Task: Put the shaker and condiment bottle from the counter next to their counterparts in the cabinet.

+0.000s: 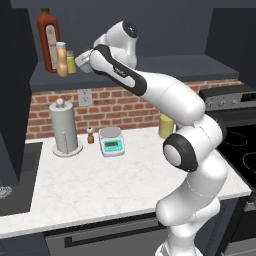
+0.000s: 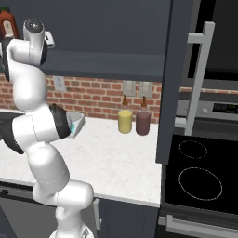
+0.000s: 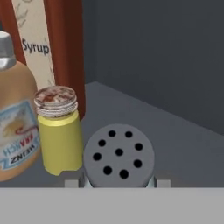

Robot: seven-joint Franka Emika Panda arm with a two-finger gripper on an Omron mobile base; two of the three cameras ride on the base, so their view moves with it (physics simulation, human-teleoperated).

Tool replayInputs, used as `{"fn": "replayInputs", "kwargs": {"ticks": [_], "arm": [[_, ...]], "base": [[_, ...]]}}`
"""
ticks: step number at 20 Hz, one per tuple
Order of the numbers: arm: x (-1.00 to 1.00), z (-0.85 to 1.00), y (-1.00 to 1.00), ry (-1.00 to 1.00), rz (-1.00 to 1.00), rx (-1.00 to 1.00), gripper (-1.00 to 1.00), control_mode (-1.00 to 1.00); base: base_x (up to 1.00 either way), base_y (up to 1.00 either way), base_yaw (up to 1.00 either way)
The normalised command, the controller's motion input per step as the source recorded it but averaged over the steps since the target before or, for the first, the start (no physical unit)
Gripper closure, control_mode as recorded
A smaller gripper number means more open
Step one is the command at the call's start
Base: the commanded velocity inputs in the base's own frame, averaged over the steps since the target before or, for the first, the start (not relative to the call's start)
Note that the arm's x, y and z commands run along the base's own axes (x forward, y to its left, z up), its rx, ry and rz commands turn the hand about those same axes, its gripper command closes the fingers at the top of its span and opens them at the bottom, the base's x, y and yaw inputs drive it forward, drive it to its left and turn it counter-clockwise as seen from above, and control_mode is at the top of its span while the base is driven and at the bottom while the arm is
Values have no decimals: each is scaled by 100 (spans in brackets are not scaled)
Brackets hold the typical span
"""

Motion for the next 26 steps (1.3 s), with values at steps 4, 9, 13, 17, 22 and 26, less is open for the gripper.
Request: {"fn": "replayInputs", "kwargs": {"ticks": [4, 9, 13, 17, 22, 26], "arm": [[20, -18, 0, 0, 0, 0, -100, -100], [18, -18, 0, 0, 0, 0, -100, -100], [2, -20, 0, 0, 0, 0, -100, -100], [0, -21, 0, -2, 0, 0, -100, -100], [-2, -14, 0, -4, 0, 0, -100, -100], [-58, 0, -8, -15, 0, 0, -100, -100]], "base": [[0, 0, 0], [0, 0, 0], [0, 0, 0], [0, 0, 0], [0, 0, 0], [0, 0, 0]]}}
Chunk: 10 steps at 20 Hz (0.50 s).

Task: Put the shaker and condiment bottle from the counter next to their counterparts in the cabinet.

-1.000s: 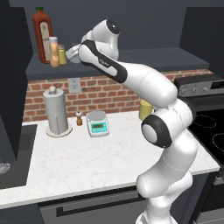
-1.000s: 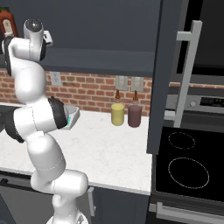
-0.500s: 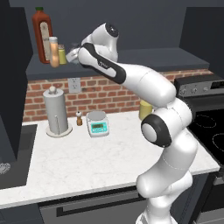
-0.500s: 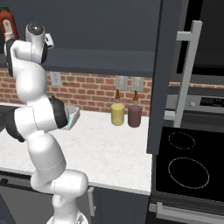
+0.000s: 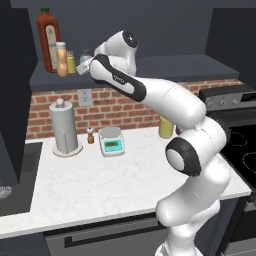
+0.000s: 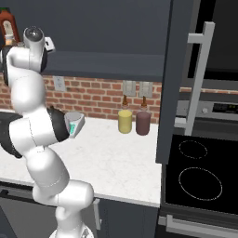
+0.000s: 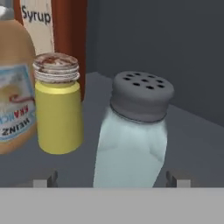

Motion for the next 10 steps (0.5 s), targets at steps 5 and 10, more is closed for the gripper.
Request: {"fn": "replayInputs", "kwargs": {"ticks": [5, 10], "arm": [[-99, 0, -30, -21, 0, 4, -100, -100], [-100, 0, -39, -23, 0, 5, -100, -100]], "base": [[0, 0, 0], [0, 0, 0]]}}
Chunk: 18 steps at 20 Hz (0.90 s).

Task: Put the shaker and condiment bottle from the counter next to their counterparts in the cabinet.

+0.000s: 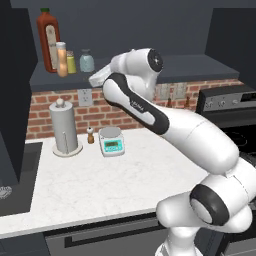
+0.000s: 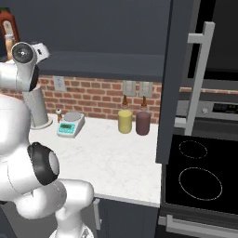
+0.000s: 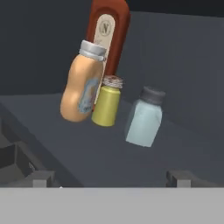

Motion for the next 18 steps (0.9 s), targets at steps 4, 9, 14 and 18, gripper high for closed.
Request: {"fn": "replayInputs", "kwargs": {"ticks": [4, 9, 14, 18], "arm": [[-100, -21, -41, -19, 0, 5, -100, -100], [-100, -50, -41, -13, 0, 5, -100, -100], [-100, -74, -38, -6, 0, 4, -100, -100], [-100, -92, -31, 0, 0, 3, -100, -100]], "base": [[0, 0, 0], [0, 0, 0], [0, 0, 0], [0, 0, 0]]}}
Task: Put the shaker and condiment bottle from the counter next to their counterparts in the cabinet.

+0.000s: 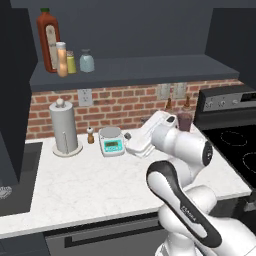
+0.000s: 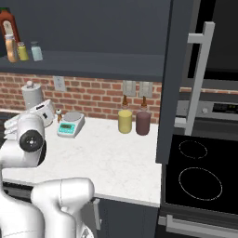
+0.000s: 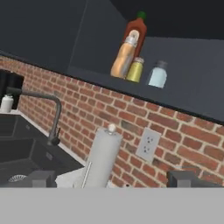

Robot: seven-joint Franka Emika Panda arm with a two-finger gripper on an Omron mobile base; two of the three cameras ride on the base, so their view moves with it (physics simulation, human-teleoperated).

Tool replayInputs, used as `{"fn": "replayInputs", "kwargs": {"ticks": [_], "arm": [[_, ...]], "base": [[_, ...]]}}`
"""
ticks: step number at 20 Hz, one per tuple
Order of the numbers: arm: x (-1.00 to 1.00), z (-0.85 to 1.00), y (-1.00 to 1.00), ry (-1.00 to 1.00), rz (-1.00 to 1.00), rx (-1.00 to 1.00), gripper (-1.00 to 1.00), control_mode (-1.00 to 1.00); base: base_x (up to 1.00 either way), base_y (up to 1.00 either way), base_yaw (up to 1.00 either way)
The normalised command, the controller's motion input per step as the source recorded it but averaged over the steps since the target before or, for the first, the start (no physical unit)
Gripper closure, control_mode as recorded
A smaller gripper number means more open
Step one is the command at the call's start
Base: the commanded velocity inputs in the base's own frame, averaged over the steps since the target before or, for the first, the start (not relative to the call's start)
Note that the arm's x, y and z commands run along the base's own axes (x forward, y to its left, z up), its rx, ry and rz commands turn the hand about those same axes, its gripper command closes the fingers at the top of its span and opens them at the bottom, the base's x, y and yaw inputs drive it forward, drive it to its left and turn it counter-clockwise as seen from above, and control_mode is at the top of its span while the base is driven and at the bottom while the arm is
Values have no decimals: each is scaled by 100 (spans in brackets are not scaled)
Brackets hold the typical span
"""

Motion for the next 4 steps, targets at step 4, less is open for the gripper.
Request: {"fn": "replayInputs", "kwargs": {"ticks": [4], "arm": [[-98, -100, -29, 0, 0, 3, -100, -100]], "base": [[0, 0, 0]]}}
